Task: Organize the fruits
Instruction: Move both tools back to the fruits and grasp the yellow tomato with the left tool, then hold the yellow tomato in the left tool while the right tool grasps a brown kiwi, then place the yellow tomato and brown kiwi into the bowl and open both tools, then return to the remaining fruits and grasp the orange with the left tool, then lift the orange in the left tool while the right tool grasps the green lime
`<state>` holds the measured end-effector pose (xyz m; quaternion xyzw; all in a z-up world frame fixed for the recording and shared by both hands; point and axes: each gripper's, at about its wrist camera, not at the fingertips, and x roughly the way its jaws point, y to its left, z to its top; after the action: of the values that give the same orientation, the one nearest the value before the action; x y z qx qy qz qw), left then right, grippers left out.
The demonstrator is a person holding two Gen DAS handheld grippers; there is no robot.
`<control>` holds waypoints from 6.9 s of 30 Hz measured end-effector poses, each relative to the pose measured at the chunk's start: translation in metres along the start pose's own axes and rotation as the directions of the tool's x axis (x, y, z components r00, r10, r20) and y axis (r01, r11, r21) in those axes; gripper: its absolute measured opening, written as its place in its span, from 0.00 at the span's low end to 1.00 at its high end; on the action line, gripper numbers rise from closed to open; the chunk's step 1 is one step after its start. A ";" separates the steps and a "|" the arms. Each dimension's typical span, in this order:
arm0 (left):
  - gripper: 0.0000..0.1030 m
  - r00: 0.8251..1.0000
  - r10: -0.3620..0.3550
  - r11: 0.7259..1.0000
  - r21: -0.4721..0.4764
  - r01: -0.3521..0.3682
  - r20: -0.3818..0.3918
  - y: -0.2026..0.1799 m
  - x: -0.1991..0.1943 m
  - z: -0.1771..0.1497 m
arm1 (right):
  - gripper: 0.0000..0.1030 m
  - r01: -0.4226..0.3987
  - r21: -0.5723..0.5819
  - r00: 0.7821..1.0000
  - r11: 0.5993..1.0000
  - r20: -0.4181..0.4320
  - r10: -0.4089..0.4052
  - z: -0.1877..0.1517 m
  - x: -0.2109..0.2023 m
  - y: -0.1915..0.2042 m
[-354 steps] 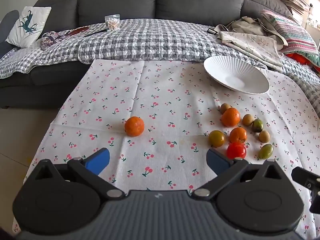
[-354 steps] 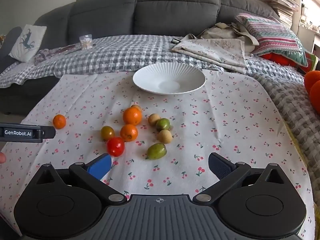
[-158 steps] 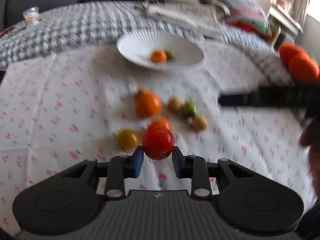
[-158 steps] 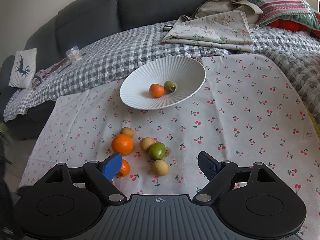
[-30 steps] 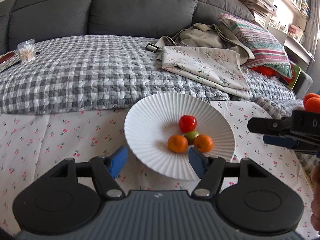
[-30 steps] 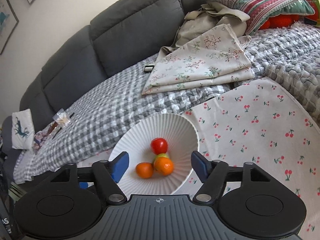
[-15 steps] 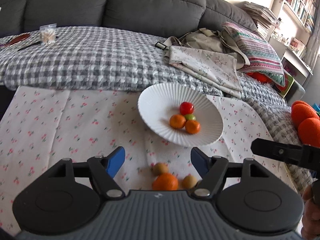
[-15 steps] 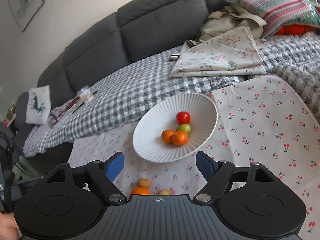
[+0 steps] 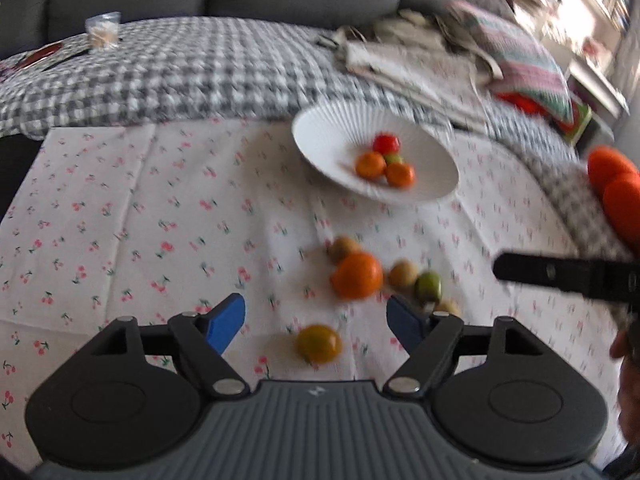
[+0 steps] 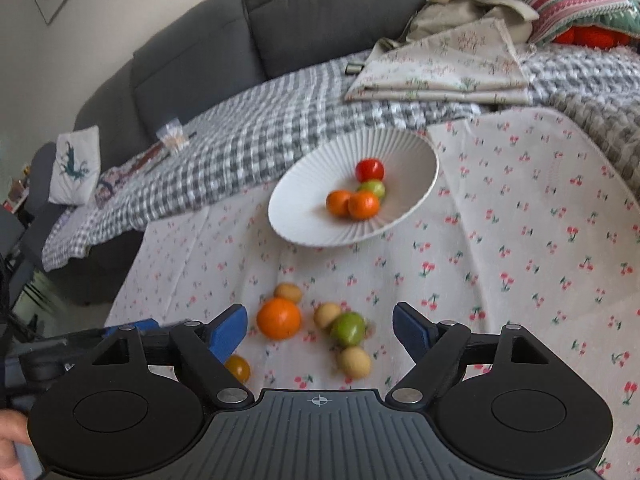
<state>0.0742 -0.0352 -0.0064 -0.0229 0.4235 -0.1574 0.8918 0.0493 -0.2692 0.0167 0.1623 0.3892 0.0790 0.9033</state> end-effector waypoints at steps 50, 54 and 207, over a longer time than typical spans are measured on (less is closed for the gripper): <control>0.27 1.000 -0.004 1.000 0.018 0.004 -0.003 -0.006 0.017 -0.001 | 0.23 0.104 -0.065 0.986 0.992 -0.126 -0.111 -0.008 0.045 -0.003; 0.27 1.000 -0.004 1.000 0.011 0.004 0.015 -0.005 0.014 0.002 | 0.24 0.098 -0.053 0.988 0.994 -0.112 -0.103 -0.004 0.040 -0.005; 0.35 1.000 -0.008 1.000 0.005 0.008 -0.018 -0.013 0.037 0.028 | 0.27 0.121 -0.189 0.977 0.975 -0.153 -0.151 -0.007 0.091 0.004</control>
<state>0.1141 -0.0615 -0.0134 -0.0212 0.4312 -0.1623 0.8873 0.1063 -0.2387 -0.0483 0.0463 0.4649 0.0649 0.8818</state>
